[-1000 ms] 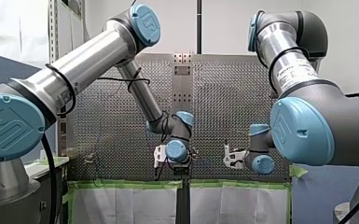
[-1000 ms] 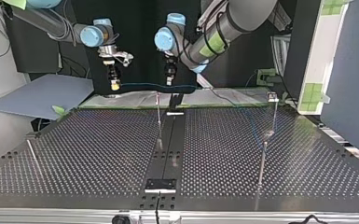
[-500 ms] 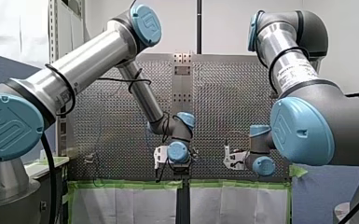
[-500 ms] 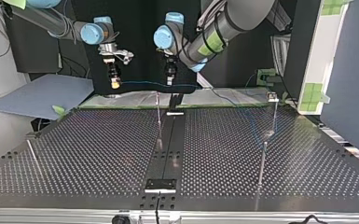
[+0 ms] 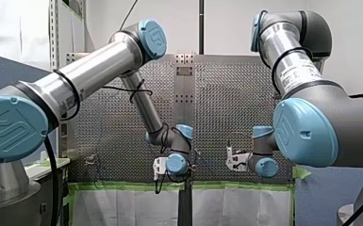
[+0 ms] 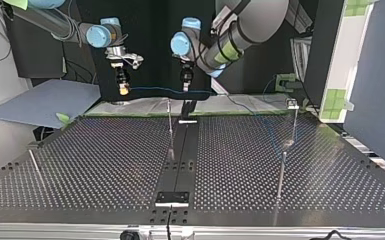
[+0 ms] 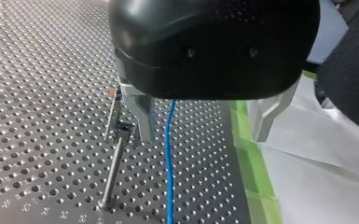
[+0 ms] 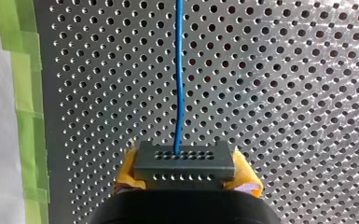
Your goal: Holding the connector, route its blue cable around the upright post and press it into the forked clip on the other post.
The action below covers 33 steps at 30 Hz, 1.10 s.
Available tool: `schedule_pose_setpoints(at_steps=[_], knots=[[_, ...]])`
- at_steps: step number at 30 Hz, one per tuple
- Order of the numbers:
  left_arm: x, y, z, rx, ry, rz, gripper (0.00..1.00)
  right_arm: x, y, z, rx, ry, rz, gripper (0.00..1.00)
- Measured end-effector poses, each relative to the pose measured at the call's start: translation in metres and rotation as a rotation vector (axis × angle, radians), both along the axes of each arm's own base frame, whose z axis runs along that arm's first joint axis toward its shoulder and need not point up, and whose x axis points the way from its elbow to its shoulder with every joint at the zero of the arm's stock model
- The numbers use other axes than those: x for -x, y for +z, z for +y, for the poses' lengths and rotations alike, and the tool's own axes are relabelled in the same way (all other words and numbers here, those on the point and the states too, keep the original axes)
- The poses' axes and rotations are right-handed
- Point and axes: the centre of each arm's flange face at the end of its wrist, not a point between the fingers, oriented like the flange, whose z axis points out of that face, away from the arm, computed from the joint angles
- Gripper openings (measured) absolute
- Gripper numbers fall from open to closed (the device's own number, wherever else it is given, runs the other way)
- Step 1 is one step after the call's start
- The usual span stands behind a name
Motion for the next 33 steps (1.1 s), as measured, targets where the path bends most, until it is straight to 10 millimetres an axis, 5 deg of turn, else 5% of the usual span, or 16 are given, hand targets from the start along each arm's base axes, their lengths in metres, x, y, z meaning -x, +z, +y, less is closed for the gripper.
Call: schedule_pose_setpoints(at_steps=[15,33], knots=[[-0.023,-0.018,-0.011,0.097,-0.011,-0.017,1.00,0.000,0.000,0.000,0.001,0.001,0.000,0.31],[-0.047,-0.008,-0.016,0.079,0.010,-0.100,1.00,0.000,0.000,-0.001,0.003,-0.002,-0.001,0.31]])
